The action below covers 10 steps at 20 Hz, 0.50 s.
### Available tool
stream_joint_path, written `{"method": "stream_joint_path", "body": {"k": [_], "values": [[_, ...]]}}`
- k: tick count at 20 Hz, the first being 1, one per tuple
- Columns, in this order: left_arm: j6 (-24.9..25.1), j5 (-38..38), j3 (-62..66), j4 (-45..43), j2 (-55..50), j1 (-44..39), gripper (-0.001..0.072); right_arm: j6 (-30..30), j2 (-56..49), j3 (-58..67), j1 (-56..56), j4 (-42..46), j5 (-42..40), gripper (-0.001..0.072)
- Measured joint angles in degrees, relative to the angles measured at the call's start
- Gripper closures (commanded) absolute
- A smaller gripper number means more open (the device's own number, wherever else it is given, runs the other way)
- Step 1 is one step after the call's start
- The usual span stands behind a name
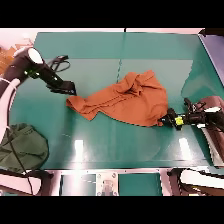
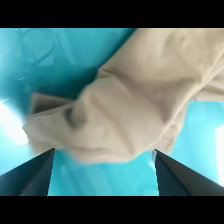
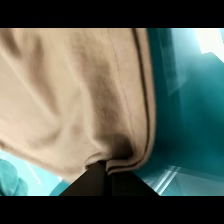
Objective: Fold the shirts.
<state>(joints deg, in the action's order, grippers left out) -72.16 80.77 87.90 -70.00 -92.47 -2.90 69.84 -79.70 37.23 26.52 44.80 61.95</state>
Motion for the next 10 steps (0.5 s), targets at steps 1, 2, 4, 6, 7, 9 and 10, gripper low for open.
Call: {"method": "stream_joint_path", "body": {"k": [1,2,4,6,7,9,10], "values": [[0.68,1.18,0.81,-0.50,0.00,1.31,0.0005,-0.13,-0.07,0.26,-0.09,0.11,0.00,0.0696],[1.44,2.16,1.14,-0.94,0.00,2.91,0.0005,-0.20,-0.11,0.50,-0.20,0.11,-0.04,0.0696],[3.37,3.08,0.20,-1.16,0.00,6.05,0.0006,-0.33,-0.17,0.74,-0.20,0.11,-0.02,0.0696],[5.25,1.70,-2.40,-1.49,-0.02,8.85,0.0007,-0.42,-0.20,0.87,-0.24,0.04,-0.02,0.0696],[6.56,0.09,-4.00,-1.07,-0.11,9.49,0.0008,-0.44,-0.17,0.92,-0.24,0.00,-0.02,0.0696],[10.56,-3.89,-7.02,0.68,-0.57,10.01,0.0016,-0.46,-0.20,0.98,-0.26,-0.07,0.02,0.0696],[12.68,-5.79,-8.11,1.38,-1.07,9.97,0.0016,-0.46,-0.20,0.98,-0.26,-0.09,0.02,0.0696]]}}
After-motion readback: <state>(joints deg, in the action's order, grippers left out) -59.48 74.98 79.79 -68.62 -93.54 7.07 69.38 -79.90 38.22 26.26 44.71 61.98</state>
